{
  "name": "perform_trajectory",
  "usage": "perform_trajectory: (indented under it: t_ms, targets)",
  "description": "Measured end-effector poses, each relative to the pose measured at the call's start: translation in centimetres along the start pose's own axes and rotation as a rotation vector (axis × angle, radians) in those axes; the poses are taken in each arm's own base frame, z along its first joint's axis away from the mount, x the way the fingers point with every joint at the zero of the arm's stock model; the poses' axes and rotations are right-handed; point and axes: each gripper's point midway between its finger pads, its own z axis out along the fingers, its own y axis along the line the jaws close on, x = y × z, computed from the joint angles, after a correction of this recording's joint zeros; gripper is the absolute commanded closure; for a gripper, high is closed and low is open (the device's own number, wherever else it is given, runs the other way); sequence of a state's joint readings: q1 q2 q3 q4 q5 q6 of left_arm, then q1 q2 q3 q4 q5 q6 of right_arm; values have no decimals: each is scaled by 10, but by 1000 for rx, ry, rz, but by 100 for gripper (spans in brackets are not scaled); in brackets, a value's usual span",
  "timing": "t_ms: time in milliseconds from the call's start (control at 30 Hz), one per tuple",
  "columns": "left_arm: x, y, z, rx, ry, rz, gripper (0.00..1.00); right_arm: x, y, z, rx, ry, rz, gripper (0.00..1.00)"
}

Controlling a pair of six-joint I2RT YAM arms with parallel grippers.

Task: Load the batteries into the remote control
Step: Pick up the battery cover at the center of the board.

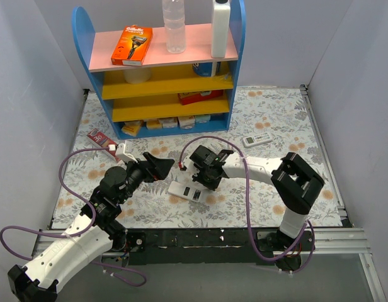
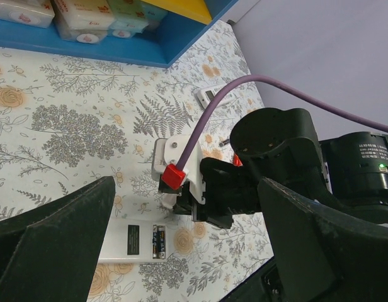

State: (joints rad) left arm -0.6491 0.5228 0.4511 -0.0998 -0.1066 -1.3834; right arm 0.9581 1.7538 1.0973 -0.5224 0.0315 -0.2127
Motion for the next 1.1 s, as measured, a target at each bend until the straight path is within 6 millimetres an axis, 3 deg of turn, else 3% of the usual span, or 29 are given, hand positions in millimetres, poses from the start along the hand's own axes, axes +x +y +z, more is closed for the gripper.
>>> perform_trajectory:
  t_ms: [300,533,833,1100]
  targets:
    - [0,-9,2,40,5,-10,2,-4,1,-3,-18,-19,12,99]
    - [0,-13,5,56,9,-19,2,-15,0,-21,-21,-83,50,99]
    - [0,-13,4,62,5,-28,2,-20,5,-30,-45,-117,98,99]
    - [1,-12,4,61,7,-30,2,-11,6,-28,-35,-92,132,99]
